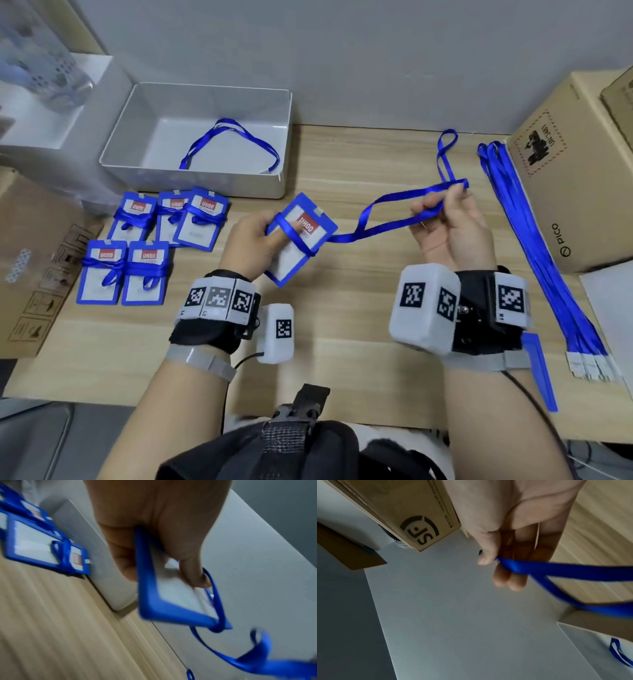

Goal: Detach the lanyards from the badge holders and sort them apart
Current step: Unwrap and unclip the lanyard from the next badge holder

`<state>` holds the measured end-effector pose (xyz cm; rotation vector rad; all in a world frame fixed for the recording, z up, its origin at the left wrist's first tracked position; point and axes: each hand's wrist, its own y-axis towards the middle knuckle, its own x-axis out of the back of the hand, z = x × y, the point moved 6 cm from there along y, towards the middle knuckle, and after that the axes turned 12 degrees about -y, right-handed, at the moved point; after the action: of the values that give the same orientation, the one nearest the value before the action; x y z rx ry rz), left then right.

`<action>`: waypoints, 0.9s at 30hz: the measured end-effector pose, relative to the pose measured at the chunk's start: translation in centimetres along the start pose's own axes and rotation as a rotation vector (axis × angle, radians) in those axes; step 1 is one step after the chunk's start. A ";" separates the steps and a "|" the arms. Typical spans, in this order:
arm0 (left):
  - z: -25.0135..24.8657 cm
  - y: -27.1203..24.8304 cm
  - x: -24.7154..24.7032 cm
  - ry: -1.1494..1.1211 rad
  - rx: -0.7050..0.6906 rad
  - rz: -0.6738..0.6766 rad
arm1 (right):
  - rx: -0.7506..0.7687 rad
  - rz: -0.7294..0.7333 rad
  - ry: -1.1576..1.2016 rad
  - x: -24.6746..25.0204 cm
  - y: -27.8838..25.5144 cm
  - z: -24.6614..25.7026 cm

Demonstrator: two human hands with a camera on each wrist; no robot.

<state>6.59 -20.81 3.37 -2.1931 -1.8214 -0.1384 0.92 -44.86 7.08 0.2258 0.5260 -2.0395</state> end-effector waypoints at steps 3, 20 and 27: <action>0.3 -0.3 0.6 -0.074 -0.001 -0.022 | -0.008 -0.027 -0.145 1.2 0.5 -0.2; -1.4 -1.9 -1.5 -0.272 -0.078 0.175 | 0.080 0.109 -0.990 0.1 1.0 -3.0; -2.8 -2.2 -3.1 -0.353 -0.110 0.238 | -0.088 0.389 -0.970 -4.1 -0.4 -6.2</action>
<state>4.17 -24.16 5.60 -2.6279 -1.7327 0.2167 2.25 -38.65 3.20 -0.6468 -0.0481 -1.5016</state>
